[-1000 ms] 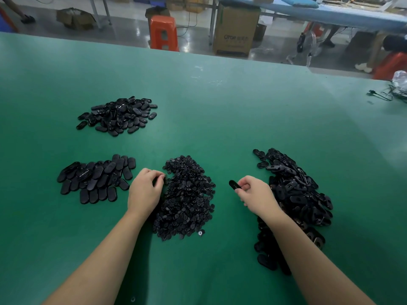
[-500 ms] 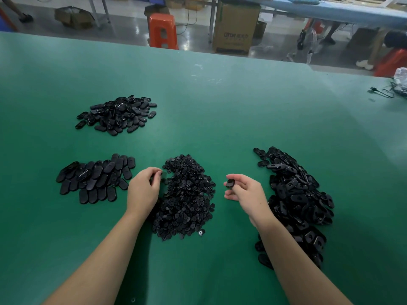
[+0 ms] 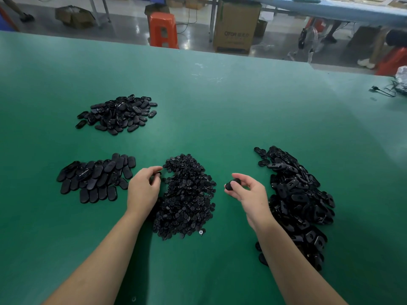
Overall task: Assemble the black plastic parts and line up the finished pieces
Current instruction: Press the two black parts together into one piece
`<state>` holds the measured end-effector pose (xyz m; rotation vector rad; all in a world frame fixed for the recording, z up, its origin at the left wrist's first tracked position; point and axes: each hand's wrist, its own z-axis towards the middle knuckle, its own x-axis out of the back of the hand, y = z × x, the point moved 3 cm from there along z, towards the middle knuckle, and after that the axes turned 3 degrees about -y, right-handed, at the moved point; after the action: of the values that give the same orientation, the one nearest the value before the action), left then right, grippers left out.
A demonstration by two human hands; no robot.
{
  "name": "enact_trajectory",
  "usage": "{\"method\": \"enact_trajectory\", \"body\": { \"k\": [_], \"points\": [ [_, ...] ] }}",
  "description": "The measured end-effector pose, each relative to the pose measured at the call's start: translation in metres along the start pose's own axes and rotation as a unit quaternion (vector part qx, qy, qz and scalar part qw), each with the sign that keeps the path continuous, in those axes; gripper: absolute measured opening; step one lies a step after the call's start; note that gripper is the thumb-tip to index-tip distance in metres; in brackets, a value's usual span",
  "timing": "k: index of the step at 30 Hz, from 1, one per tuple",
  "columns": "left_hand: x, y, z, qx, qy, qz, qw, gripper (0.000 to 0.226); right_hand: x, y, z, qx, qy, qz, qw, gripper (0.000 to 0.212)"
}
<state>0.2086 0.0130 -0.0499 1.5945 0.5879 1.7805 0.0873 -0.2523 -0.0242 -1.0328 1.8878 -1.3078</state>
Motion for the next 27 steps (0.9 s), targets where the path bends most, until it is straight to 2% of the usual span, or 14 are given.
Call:
{"method": "enact_trajectory", "body": {
  "k": [5,9,13,20,27],
  "points": [
    [0.001,0.001,0.0,-0.001,-0.001,-0.006,1.0,0.025,0.0,0.002,0.0,-0.012,-0.016,0.012,1.0,0.034],
    [0.001,0.0,0.0,0.011,0.001,-0.017,1.0,0.02,0.001,0.002,-0.001,-0.004,-0.015,-0.059,0.998,0.029],
    [0.002,-0.001,-0.001,0.021,-0.005,-0.036,0.999,0.016,0.0,0.003,-0.001,0.011,-0.016,-0.114,0.993,0.032],
    [0.003,0.001,-0.002,0.034,-0.003,-0.049,0.998,0.015,-0.004,0.01,0.001,0.015,0.007,-0.078,0.997,0.03],
    [0.003,0.003,-0.002,0.048,0.005,-0.058,0.997,0.009,-0.01,0.02,-0.002,0.033,0.029,-0.009,0.999,0.016]
  ]
}}
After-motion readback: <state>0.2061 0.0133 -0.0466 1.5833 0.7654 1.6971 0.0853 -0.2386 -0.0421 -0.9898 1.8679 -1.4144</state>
